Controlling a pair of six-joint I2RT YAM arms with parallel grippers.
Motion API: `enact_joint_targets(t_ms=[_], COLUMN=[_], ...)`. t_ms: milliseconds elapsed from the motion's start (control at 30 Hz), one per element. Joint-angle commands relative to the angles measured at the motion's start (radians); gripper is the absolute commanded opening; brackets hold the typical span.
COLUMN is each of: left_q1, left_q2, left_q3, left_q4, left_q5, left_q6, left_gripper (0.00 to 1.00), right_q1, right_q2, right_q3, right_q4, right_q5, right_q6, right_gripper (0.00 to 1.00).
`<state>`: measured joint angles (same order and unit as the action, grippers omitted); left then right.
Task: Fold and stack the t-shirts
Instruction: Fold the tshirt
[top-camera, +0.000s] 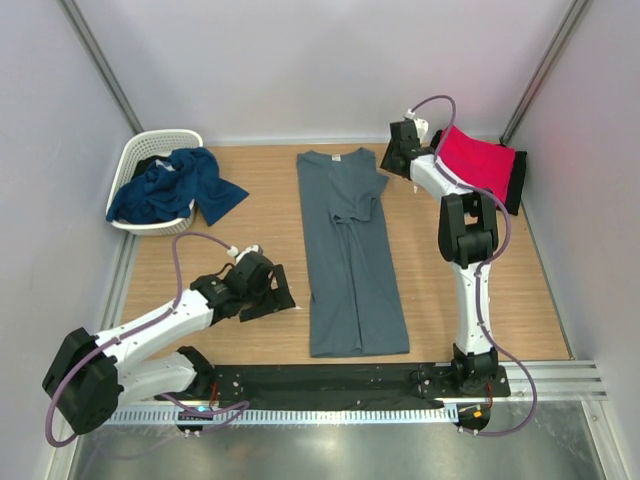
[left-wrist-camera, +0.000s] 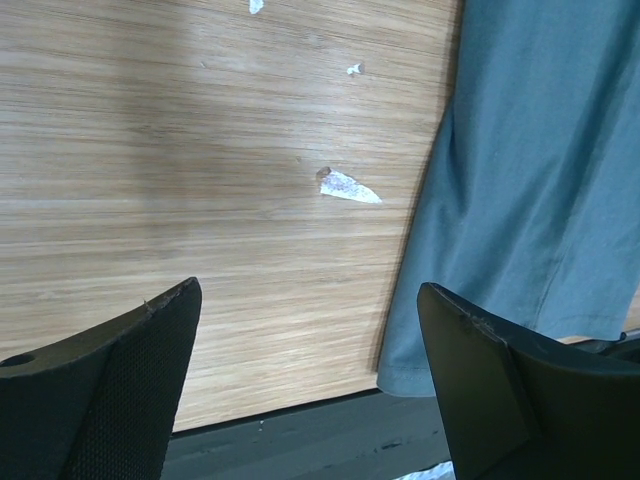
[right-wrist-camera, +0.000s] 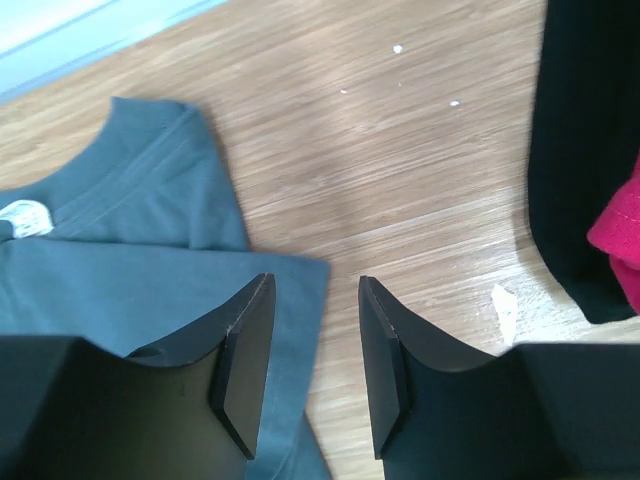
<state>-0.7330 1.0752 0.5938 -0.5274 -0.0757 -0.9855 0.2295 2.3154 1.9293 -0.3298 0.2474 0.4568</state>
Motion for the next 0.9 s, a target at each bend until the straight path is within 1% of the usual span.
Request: enact_joint_targets(t_ms=[0, 300, 400, 600, 733, 767, 800, 867], left_q1=[-0.005, -0.003, -0.005, -0.003, -0.003, -0.005, -0.003, -0.003], left_q2=[0.011, 0.061, 0.062, 0.055, 0.049, 0.048, 0.045, 0.045], left_q3=[0.024, 0.070, 0.072, 0.067, 0.073, 0.074, 0.074, 0.074], left_q4=[-0.026, -0.065, -0.074, -0.095, -0.115, -0.120, -0.123, -0.126], left_q5=[-0.035, -0.042, -0.044, -0.049, -0.061, -0.064, -0.064, -0.067], left_q6=[0.005, 0.027, 0.028, 0.027, 0.028, 0.031, 0.030, 0.028], left_gripper=[0.90, 0.91, 0.91, 0.92, 0.92, 0.92, 0.92, 0.92], right_q1=[0.028, 0.028, 0.028, 0.028, 0.028, 0.028, 0.028, 0.027], right_q2=[0.045, 0.124, 0.139, 0.176, 0.193, 0.194, 0.196, 0.194], right_q3=[0.057, 0.120, 0.137, 0.142, 0.143, 0.143, 0.143, 0.142], right_q4=[-0.026, -0.049, -0.058, -0.061, -0.060, -0.058, -0.058, -0.058], right_q5=[0.033, 0.050, 0.073, 0.072, 0.073, 0.075, 0.079, 0.085], right_q6=[-0.026, -0.056, -0.076, -0.075, -0.063, -0.061, -0.058, -0.055], right_gripper=[0.45, 0.45, 0.43, 0.39, 0.32, 0.29, 0.24, 0.20])
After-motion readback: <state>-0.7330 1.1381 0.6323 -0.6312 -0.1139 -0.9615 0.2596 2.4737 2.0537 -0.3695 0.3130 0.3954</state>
